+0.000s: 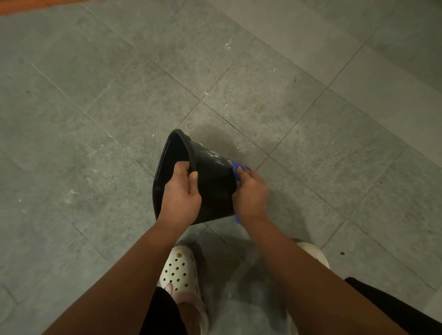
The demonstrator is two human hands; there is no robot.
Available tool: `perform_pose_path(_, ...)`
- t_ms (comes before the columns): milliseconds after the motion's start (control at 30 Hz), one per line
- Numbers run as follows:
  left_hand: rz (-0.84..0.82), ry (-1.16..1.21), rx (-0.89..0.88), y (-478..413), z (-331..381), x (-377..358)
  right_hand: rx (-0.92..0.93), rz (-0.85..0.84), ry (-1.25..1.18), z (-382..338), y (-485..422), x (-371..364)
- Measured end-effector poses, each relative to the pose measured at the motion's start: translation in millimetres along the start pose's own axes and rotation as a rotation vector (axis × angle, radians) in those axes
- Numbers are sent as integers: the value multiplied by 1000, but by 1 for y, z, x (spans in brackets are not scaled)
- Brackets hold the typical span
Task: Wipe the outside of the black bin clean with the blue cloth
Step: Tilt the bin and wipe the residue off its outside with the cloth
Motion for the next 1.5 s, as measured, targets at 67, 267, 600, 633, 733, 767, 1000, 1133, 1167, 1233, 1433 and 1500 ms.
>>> perform_pose_path(67, -11, -20, -23, 0, 4, -1, 18, 12, -37, -7, 3, 1)
perform_pose_path(267, -13, 24, -71, 5, 12, -5, 82, -49, -56, -6, -11, -1)
perform_pose_path(600, 20, 26, 26, -3, -11, 8, 149, -33, -241, -14, 9, 1)
perform_pose_path(633, 24, 27, 29, -3, -12, 9, 165, -53, -228, -13, 6, -1)
perform_pose_path(733, 49, 35, 40, -2, -15, 9, 73, -111, -124, 7, -4, -9)
perform_pose_path(767, 52, 37, 37, -3, -15, 9, 22, -112, -107, 15, -4, -11)
perform_pose_path(1000, 19, -18, -28, -5, -9, 10, 16, 23, -269, 10, 16, 0)
perform_pose_path(1133, 45, -1, -6, -4, -13, 13, 26, -55, -231, 13, 5, -6)
perform_pose_path(1167, 56, -1, 3, -3, -14, 14, -34, -67, -210, 22, 4, -9)
perform_pose_path(1233, 69, -2, 4, -4, -14, 15, -171, -74, -191, 41, 8, -14)
perform_pose_path(1433, 16, -33, -49, -3, -7, 8, -43, 24, -302, 12, 19, -5)
perform_pose_path(1500, 14, -16, -47, 1, -7, 7, -23, 11, -302, 10, 10, -2)
Point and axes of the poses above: each hand's wrist, its own y-axis away from the middle knuckle, its own x-axis out of the back of the hand, z = x × y, the point moved 10 cm from there along -y, towards the middle knuckle, and after that the axes turned 11 degrees about -x, right-handed, at the moved point
